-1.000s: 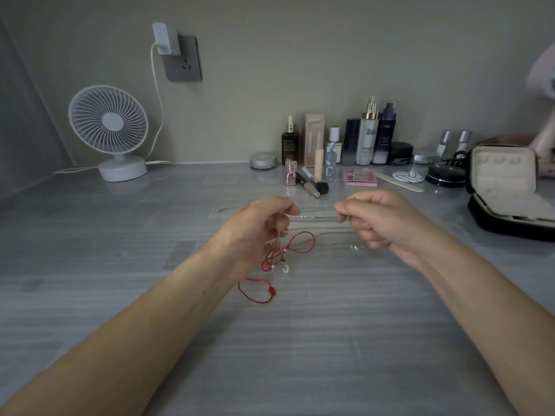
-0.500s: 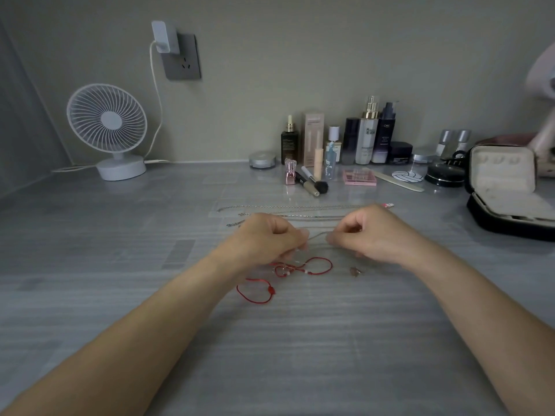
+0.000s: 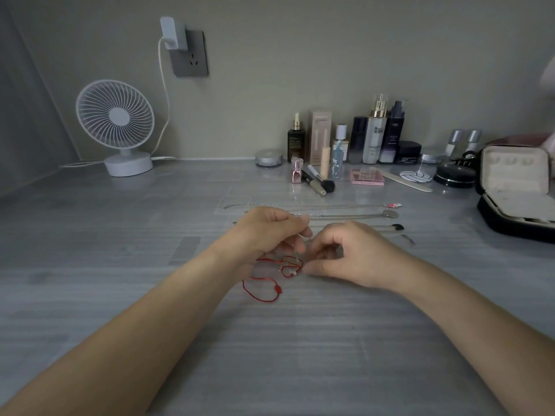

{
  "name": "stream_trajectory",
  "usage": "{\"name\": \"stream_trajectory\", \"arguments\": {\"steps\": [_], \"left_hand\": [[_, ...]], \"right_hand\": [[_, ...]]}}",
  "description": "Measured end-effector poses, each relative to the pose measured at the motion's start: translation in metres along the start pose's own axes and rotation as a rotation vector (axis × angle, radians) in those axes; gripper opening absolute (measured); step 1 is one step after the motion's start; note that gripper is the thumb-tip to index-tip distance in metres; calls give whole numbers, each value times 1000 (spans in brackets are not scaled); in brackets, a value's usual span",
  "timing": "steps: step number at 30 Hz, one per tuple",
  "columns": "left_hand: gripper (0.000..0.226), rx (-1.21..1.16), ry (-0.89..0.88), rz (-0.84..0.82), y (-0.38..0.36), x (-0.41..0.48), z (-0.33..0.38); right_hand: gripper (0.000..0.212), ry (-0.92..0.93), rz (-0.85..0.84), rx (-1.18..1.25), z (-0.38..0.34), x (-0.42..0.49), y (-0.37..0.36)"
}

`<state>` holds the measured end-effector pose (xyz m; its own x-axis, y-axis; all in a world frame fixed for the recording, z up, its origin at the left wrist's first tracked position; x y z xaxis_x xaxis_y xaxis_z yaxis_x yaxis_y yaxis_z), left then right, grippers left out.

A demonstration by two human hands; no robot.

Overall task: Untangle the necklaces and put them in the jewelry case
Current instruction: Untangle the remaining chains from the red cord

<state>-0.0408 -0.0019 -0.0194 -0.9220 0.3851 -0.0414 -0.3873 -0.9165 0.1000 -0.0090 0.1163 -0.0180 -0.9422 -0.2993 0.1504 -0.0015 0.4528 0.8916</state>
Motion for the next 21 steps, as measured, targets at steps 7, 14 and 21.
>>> {"name": "stream_trajectory", "arguments": {"steps": [7,14,21], "left_hand": [[26,7,2,40,5,0,1],[23,-211,79,71,6,0,-1],[21,-345,148,111,10,2,-4]], "right_hand": [[10,3,114,46,1,0,13],[19,-65,103,208,4,0,15],[22,-141,96,299,8,-3,19]]}}
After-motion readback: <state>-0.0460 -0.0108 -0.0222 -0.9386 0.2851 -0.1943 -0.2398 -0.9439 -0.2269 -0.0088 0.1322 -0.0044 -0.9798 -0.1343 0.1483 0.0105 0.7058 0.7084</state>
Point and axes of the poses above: each hand's wrist, its own x-axis towards the middle knuckle, its own y-axis out of the back of the hand, z = x × y, the point moved 6 cm from there along x, towards the middle knuckle, and after that the axes turned 9 degrees about -x, right-handed, at the moved point
